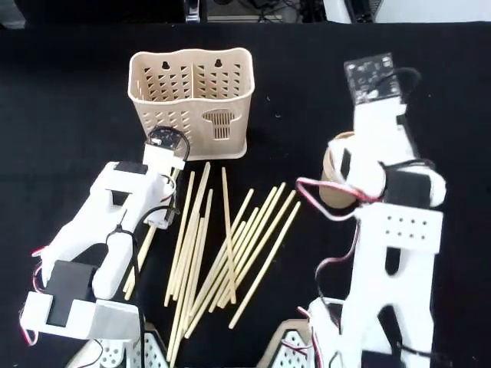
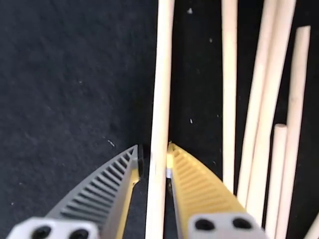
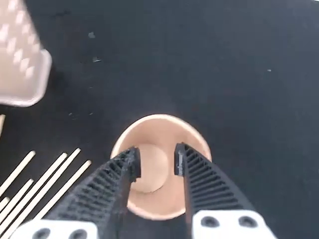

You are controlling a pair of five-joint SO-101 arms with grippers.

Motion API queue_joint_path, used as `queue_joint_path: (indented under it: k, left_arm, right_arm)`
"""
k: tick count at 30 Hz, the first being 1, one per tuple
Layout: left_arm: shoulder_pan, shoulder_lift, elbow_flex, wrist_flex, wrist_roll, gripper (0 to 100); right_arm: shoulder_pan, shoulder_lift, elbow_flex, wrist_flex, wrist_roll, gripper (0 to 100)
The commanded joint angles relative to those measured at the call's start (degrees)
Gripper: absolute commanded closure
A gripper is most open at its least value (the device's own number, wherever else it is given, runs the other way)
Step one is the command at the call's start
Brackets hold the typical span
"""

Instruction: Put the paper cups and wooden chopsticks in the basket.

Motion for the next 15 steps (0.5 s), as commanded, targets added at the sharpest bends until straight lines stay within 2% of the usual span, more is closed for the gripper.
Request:
queue_joint_path:
  k: [1,5,9,15]
  left_arm:
    - [0.9,-0.4,0.7,1.2,-0.1,88]
    - [0.9,-5.8,1.4,2.4,-0.1,88]
    - [0.9,-17.1,4.4,5.2,-1.1,88]
    - [0.2,-35.7,6.7,11.9,-3.8,88]
  right_arm:
    - [4.0,3.6,-3.2,-5.2,-0.2,85.8]
    - [5.4,9.8,-3.3,-8.0,0.4,85.7]
    - [5.5,15.4,-7.6,-7.7,1.9,85.6]
    - [7.2,21.8,-16.9,-3.4,5.1,77.6]
